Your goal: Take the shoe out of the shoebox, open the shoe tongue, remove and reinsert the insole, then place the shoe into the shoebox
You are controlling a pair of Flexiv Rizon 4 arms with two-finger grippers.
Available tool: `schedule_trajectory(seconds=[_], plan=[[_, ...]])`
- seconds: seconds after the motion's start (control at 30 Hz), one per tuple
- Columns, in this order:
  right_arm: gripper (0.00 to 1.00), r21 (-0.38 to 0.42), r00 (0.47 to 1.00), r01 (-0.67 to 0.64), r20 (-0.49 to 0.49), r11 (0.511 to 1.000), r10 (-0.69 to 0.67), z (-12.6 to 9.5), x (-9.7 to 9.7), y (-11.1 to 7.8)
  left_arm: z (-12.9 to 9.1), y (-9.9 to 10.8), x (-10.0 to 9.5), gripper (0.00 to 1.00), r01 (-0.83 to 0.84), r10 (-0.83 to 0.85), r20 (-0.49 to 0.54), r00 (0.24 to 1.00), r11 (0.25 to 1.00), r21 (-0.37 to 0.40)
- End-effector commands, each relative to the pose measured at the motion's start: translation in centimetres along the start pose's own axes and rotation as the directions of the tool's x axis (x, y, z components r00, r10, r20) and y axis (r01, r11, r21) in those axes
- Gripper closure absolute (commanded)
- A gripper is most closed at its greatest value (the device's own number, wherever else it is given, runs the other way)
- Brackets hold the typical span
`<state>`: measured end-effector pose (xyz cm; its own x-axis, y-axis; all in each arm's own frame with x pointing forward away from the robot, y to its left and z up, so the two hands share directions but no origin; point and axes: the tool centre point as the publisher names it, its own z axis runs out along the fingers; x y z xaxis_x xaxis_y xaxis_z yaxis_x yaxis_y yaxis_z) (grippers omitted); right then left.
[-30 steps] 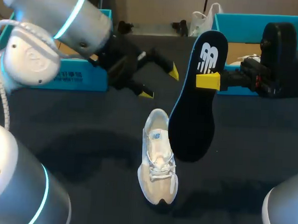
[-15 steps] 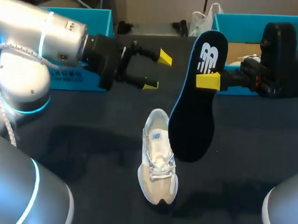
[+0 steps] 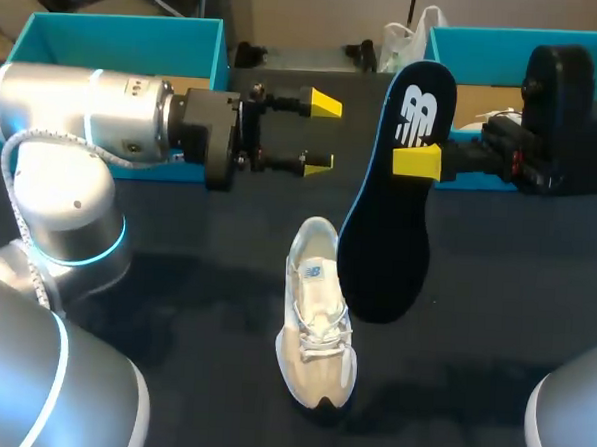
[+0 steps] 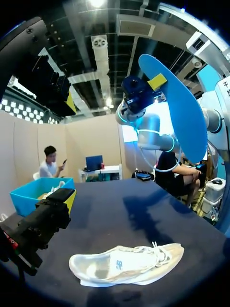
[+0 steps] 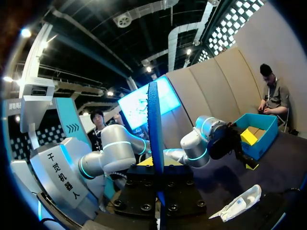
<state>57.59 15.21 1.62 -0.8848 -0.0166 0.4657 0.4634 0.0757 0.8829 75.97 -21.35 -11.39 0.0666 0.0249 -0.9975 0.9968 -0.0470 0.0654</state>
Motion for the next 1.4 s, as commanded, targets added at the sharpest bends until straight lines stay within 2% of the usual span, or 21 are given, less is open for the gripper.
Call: schedule_trajectory(seconds=[0.03,0.23,0.43,0.67,0.83,1.03,1.23,1.4], plan=[[1.00,0.024,1.000,-0.017,-0.004,1.000,0.017,-0.2,-1.0,0.6,0.0,-0.2,0.2,0.00,-0.003,0.003,0.020,1.000,1.000,-0.004],[1.00,0.057,0.990,-0.133,-0.043,0.990,0.135,-3.3,-5.5,2.6,0.0,-0.2,0.2,0.00,-0.003,0.003,0.020,1.000,1.000,-0.004],[1.00,0.122,0.966,-0.215,-0.117,0.969,0.229,-5.1,-9.5,3.8,0.0,-0.2,0.2,0.00,-0.003,0.003,0.020,1.000,1.000,-0.004],[1.00,0.198,0.914,-0.344,-0.153,0.918,0.376,-6.5,-14.5,3.6,0.0,-0.2,0.2,0.00,-0.003,0.003,0.020,1.000,1.000,-0.004],[1.00,0.280,0.855,-0.440,-0.160,0.853,0.494,-7.0,-18.0,2.8,0.0,-0.2,0.2,0.00,-0.003,0.003,0.020,1.000,1.000,-0.004],[1.00,0.325,0.784,-0.529,-0.167,0.784,0.598,-7.3,-20.1,1.7,0.0,-0.2,0.2,0.00,-0.003,0.003,0.020,1.000,1.000,-0.004],[1.00,0.364,0.726,-0.597,-0.134,0.715,0.674,-7.5,-21.3,0.5,0.0,-0.2,0.2,0.00,-0.003,0.003,0.020,1.000,1.000,-0.004],[1.00,0.363,0.686,-0.647,-0.108,0.671,0.720,-7.0,-22.0,-0.1,0.0,-0.2,0.2,0.00,-0.003,0.003,0.020,1.000,1.000,-0.004]])
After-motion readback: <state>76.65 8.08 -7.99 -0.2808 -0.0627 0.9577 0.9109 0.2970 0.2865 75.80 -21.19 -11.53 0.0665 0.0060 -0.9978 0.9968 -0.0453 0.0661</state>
